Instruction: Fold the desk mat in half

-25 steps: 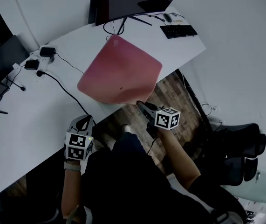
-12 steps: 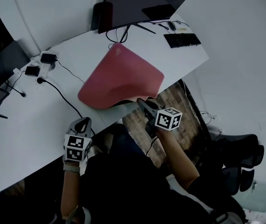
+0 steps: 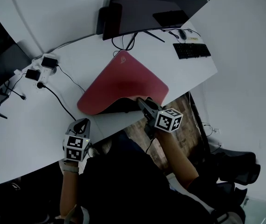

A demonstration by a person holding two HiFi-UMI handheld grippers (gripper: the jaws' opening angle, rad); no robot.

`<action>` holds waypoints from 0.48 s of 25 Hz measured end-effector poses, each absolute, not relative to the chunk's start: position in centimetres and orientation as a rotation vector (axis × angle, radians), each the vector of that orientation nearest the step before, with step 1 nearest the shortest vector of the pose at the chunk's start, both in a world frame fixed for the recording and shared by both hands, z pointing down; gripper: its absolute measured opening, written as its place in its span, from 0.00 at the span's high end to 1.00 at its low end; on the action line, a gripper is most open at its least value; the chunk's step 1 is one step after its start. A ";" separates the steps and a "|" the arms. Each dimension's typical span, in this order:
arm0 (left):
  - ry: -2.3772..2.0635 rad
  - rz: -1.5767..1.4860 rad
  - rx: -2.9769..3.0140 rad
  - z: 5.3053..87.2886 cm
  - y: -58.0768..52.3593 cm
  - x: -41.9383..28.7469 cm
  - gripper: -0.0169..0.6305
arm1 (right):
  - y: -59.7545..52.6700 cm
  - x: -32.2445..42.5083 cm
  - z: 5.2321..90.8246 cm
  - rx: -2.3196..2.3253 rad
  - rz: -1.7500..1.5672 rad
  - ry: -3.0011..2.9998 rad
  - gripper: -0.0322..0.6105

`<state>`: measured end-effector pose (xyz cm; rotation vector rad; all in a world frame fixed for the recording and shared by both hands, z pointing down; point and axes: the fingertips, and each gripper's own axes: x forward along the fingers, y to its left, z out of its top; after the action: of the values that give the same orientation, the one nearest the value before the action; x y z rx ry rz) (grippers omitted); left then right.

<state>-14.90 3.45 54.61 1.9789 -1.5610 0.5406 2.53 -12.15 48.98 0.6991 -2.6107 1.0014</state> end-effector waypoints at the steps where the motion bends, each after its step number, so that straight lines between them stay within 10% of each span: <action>1: -1.567 0.542 1.970 54.6 3.0 -15.0 0.96 | -12.8 2.3 49.0 0.691 1.002 -2.611 0.90; 12: -1.655 0.556 1.856 54.7 -0.9 -15.9 0.96 | -18.7 -0.3 49.7 0.556 0.991 -2.612 0.90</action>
<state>-15.95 -0.93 54.70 1.8565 -1.6545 0.5561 -0.34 -18.71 49.71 0.5558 -2.6120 0.9911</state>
